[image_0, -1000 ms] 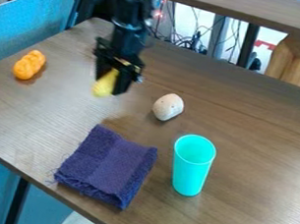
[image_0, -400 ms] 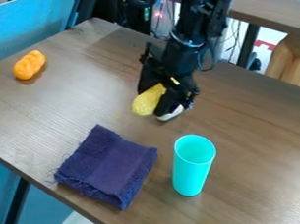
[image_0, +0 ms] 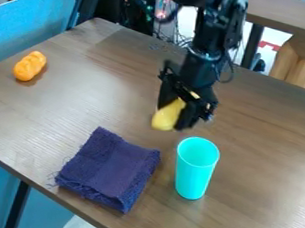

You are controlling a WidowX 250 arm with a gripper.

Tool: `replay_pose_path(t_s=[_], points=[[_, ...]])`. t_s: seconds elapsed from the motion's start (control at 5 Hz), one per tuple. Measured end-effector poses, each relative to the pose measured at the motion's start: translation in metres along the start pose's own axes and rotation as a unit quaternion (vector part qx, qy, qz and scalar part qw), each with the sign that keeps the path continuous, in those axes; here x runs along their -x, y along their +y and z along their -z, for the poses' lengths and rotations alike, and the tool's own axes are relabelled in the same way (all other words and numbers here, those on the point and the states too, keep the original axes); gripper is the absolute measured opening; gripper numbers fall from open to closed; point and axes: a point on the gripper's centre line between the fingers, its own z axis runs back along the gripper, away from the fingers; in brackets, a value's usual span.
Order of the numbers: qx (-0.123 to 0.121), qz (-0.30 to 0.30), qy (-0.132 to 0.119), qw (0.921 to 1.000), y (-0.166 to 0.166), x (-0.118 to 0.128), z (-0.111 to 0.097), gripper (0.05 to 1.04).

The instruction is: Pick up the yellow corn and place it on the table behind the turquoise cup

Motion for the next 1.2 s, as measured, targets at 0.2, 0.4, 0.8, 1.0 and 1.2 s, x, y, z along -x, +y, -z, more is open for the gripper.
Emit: replay_pose_path(t_s=[0.2,0.4,0.8,1.0,1.2], points=[[0.053,0.01,-0.013,0.9985,-0.014,-0.014,0.008,0.673],[0.064,0.003,-0.012,0.9978,-0.019,-0.02,0.018,0.673],[0.048,-0.023,-0.004,0.9986,-0.015,-0.027,0.039,0.673],[0.035,-0.016,-0.002,0.9992,-0.013,-0.028,0.042,0.736],[0.052,0.003,0.001,0.9986,-0.019,-0.024,0.043,0.986]])
